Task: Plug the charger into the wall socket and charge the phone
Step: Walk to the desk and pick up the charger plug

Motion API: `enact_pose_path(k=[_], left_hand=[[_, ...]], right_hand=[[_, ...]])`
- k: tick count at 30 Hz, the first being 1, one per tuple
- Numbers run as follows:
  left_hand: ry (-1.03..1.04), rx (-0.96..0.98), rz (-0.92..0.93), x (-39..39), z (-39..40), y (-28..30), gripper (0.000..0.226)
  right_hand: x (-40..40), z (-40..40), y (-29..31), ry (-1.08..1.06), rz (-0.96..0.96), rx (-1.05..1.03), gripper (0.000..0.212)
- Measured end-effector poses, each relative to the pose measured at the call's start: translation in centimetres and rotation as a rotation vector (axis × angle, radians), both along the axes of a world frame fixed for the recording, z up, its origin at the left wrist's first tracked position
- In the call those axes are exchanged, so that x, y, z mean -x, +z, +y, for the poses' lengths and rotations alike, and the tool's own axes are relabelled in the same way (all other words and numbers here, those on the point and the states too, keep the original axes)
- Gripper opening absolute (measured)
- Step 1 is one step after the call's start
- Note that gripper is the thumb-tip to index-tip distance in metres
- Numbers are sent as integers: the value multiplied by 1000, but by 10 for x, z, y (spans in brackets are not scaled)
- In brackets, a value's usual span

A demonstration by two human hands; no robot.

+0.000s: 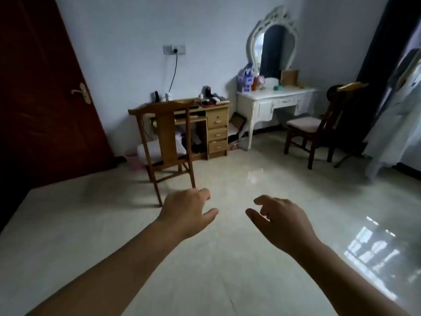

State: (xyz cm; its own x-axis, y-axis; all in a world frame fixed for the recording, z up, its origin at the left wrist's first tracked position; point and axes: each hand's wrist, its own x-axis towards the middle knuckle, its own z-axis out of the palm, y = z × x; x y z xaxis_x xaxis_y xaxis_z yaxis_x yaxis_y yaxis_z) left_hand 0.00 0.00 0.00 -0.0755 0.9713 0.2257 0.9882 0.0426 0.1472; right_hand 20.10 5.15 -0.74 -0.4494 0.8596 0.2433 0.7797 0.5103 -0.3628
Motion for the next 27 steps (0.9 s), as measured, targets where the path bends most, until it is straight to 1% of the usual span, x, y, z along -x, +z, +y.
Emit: enact_pose_path(k=[1,3,7,8,11,14,16,21,27], left_hand=[[19,56,11,3,2,-10,44],[52,94,-21,16,11,-39,43],[152,140,-105,57,34,-89,43],[172,126,-119,71,45,-101,43],[250,171,-162,117,81,-124,43],[328,208,-238,160,128,-136,42],[342,231,-274,181,166,-142,42],[258,301,-318,197,274,-148,41],[129,373,-351,174,416,-164,44]], right_hand=[[4,4,-15,2,-6,36,40],[15,15,-47,7,27,87,38],[49,48,-92,1,38,177,36],[60,61,-100,-3,43,199,36],[90,108,-118,-42,15,273,38],[120,160,-122,-80,-11,340,39],[136,198,-123,-97,-24,361,39],[150,286,-126,-160,-22,391,40],[135,410,-143,-235,-11,415,40]])
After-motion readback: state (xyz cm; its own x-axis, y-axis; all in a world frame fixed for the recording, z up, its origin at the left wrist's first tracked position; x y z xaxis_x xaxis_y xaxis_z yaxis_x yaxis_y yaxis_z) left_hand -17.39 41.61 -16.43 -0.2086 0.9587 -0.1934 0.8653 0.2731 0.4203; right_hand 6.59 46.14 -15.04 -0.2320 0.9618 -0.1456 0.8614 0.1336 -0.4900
